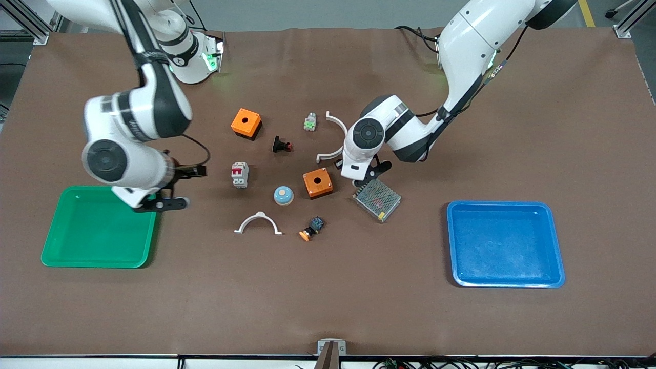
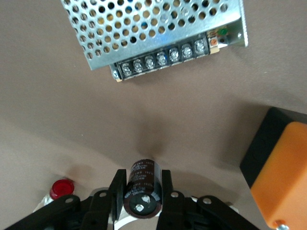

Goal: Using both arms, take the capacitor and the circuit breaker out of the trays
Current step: 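Release the breaker near the orange block with the right gripper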

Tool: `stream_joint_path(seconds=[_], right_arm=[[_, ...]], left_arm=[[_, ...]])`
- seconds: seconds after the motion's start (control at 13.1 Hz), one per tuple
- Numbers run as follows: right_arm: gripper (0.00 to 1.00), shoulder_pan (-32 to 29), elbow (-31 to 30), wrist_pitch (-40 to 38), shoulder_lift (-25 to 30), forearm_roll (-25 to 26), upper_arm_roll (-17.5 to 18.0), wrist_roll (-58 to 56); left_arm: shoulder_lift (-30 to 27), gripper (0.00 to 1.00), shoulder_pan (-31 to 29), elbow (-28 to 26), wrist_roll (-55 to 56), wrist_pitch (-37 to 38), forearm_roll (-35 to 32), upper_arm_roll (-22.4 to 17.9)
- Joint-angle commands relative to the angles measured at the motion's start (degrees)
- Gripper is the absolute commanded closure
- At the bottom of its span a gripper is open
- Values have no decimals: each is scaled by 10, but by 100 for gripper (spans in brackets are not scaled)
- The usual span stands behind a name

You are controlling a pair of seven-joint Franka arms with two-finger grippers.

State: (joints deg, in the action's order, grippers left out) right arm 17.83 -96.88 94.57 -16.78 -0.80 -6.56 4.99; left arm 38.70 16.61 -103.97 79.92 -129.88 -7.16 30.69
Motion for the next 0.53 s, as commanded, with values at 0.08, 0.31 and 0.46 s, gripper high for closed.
stream_joint_path(seconds=[0.08, 0.31, 0.46], right_arm=[[0, -57, 47, -55, 8, 11, 8, -31], [0, -93, 63, -63, 47, 14, 8, -33], [0, -113, 110, -103, 50, 14, 8, -56]], left_arm=[[9, 94, 19, 17, 13, -5, -4, -21], [10, 55, 16, 28, 11, -5, -4, -22], [7, 0, 17, 36, 16, -5, -3, -26]])
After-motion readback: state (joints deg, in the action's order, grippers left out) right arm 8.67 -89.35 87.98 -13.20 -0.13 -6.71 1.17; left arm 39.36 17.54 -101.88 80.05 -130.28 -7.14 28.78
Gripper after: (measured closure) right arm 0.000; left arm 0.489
